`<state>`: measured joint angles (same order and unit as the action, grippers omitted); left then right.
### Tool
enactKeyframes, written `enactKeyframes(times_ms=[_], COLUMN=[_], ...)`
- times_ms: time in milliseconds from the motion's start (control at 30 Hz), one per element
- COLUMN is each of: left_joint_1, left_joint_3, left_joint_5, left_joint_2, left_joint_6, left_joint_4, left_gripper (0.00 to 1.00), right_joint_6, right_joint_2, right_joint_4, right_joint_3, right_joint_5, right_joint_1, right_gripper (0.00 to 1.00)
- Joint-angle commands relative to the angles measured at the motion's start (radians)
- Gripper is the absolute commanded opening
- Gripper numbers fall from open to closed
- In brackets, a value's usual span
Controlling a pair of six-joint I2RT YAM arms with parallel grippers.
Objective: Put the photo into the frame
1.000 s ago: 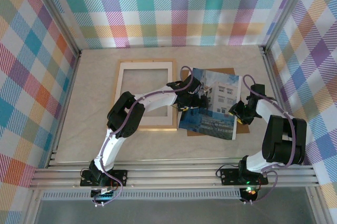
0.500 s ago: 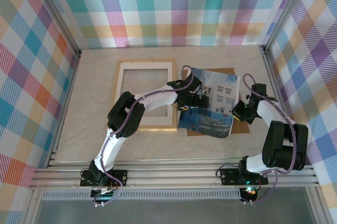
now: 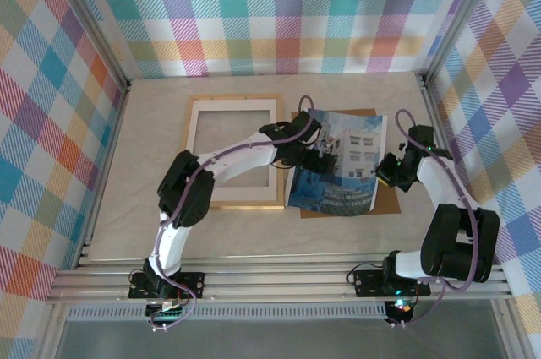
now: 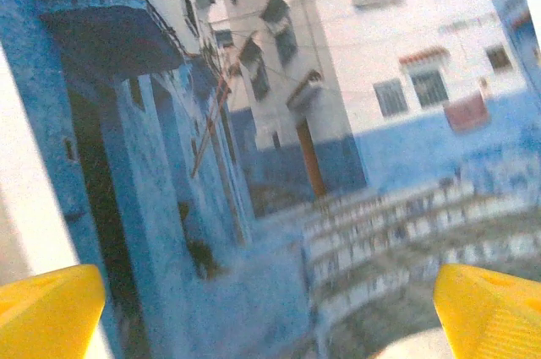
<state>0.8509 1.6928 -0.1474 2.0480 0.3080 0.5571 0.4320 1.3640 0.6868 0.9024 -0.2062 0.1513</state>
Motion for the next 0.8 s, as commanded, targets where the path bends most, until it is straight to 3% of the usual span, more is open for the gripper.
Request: enactKeyframes(times_ms=[0, 133, 300, 667, 767], left_joint_1=[0.060, 0.155, 0.251, 0.331, 0.332], left_joint_3=[-0.095, -0.211, -0.269, -0.078, -0.034], left_joint_5=[0.067, 0.154, 0.158, 0.193, 0.284], left_joint_2=[-0.121, -0.195, -0.208, 0.005, 0.049], left_joint_6=[-0.190, -0.326, -0.380, -0.410, -0.411], left_joint_4=[-0.067, -0.201, -0.370, -0.399, -0.406], left_gripper=[1.00, 1.00, 1.00, 1.00, 1.00], right_joint_6=[-0.001, 0.028, 0.062, 0.104, 0.118], right_joint_2=[-0.015, 0.036, 0.087, 0.065, 0.053], right_joint_4=[0.052, 0.052, 0.009, -0.038, -0.052], right_joint_3=[0.109, 0.208, 0.262, 0.263, 0.250], right_joint_5=[-0.059, -0.125, -0.175, -0.200, -0.216], right_joint_1=[0.000, 0.000, 0.001, 0.001, 0.000], right_gripper=[0.01, 0.00, 0.00, 0.00, 0.00])
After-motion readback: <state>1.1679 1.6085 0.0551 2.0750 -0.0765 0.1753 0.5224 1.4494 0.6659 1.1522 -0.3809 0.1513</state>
